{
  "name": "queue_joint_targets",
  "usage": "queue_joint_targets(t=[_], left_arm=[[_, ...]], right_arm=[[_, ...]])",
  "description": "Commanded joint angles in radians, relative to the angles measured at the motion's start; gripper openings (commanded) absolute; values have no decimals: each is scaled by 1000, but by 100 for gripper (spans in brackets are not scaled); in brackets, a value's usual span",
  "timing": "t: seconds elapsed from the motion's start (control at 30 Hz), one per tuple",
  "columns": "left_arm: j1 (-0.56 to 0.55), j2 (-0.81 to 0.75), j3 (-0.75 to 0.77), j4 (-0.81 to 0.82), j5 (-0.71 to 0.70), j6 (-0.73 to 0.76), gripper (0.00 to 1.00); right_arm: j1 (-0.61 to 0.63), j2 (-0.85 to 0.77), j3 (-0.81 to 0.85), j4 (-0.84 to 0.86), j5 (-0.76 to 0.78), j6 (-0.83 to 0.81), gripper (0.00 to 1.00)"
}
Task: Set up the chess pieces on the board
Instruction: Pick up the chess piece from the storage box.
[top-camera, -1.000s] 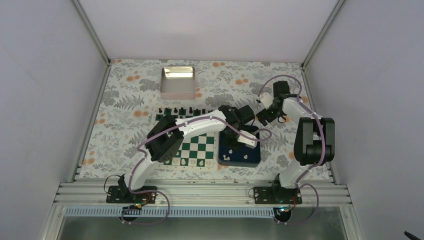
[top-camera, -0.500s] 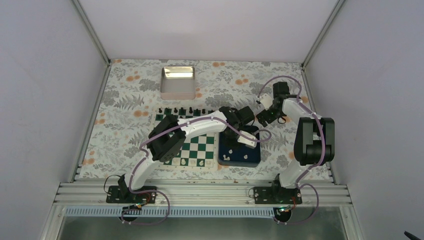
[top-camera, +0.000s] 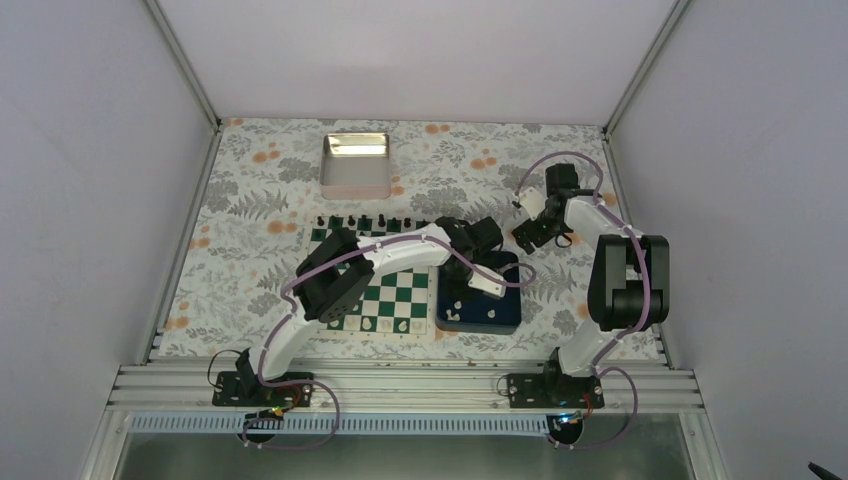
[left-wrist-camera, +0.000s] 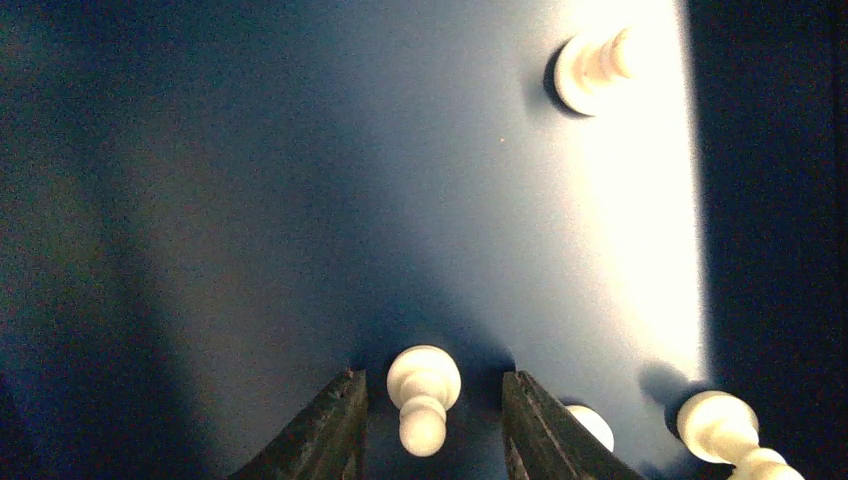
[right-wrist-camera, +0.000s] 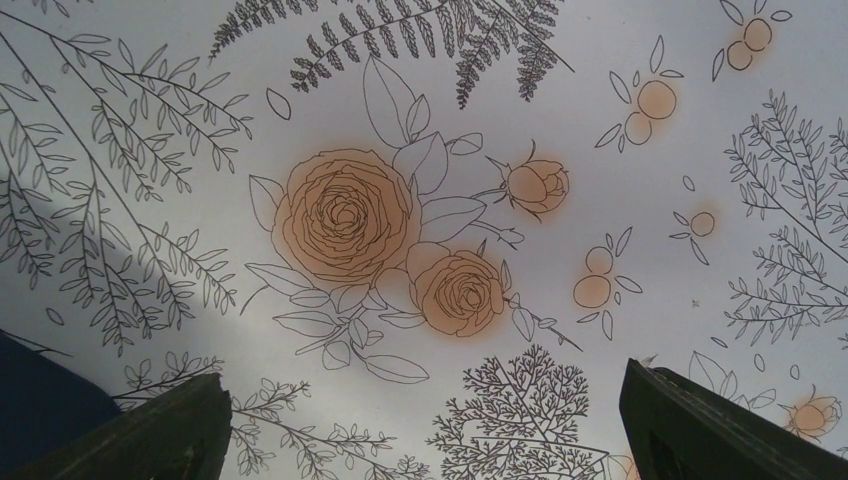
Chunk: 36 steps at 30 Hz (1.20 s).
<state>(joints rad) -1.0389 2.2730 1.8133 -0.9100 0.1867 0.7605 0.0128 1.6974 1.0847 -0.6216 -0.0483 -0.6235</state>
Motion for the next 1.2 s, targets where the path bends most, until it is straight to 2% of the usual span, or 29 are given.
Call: queue_joint_targets(t=[0.0, 0.23, 0.5, 0.6, 0.77, 0.87, 1.03, 1.17], left_arm=[[4, 0, 14, 7, 2, 16, 33], [4, 14, 46, -8, 21, 17, 22], [4, 33, 65, -16, 27, 16, 21], [3, 37, 62, -24, 29, 20, 13], [4, 31, 36, -19, 10, 23, 10], [4, 23, 34, -18, 4, 21, 5], [3, -24, 36, -32, -26, 11, 4], [7, -136, 8, -52, -82, 5, 5]], right_arm=[[8, 8, -5, 2, -16, -8, 100], [8, 7, -5, 2, -16, -8, 100], [7, 4, -6, 1, -18, -9, 100], [7, 2, -5, 0, -18, -8, 100], [7, 1, -6, 0, -19, -8, 100], [7, 2, -5, -1, -20, -8, 100], [7, 0, -4, -1, -19, -8, 100], [8, 4, -5, -1, -15, -8, 100]])
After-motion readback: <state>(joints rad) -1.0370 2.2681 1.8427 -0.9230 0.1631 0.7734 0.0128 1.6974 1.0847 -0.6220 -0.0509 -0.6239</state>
